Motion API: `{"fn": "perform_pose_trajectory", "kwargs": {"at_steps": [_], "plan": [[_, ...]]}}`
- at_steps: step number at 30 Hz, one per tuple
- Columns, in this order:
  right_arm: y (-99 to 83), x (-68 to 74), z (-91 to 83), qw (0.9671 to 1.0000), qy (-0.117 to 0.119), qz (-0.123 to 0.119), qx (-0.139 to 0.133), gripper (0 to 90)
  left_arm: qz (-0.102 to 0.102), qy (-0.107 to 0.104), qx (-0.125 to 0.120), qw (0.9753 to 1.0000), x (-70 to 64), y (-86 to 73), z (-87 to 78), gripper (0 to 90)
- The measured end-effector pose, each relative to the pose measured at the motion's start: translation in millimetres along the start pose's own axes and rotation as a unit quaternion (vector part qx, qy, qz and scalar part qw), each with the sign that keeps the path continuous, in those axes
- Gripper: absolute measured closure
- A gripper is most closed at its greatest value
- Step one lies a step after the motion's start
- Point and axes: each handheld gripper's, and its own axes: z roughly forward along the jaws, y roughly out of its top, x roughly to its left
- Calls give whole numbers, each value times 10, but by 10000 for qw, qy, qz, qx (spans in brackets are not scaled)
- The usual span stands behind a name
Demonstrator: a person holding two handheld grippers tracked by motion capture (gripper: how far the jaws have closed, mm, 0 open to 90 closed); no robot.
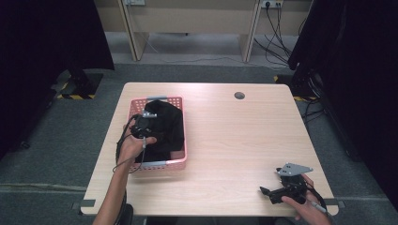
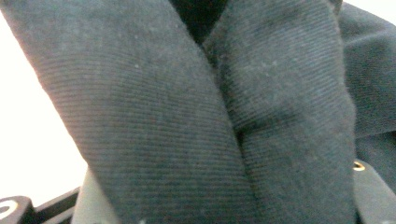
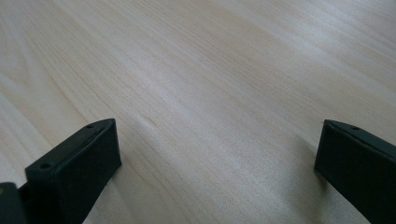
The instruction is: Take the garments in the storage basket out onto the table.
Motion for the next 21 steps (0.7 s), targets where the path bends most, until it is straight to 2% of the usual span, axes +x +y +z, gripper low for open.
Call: {"fn": "perform_pose_trajectory", "kwargs": {"at_steps": [6, 13, 21], "plan": [[0, 0, 0, 10000, 0, 0, 0, 4, -7, -14, -178, 9998, 8, 51, -155, 394], [0, 0, 0, 10000, 0, -1, 0, 4, -2, -20, -321, 9995, -4, 88, -262, 392], [0, 0, 0, 10000, 2, 1, -2, 4, 133, -43, -431, 9990, -73, 149, -394, 390]]}}
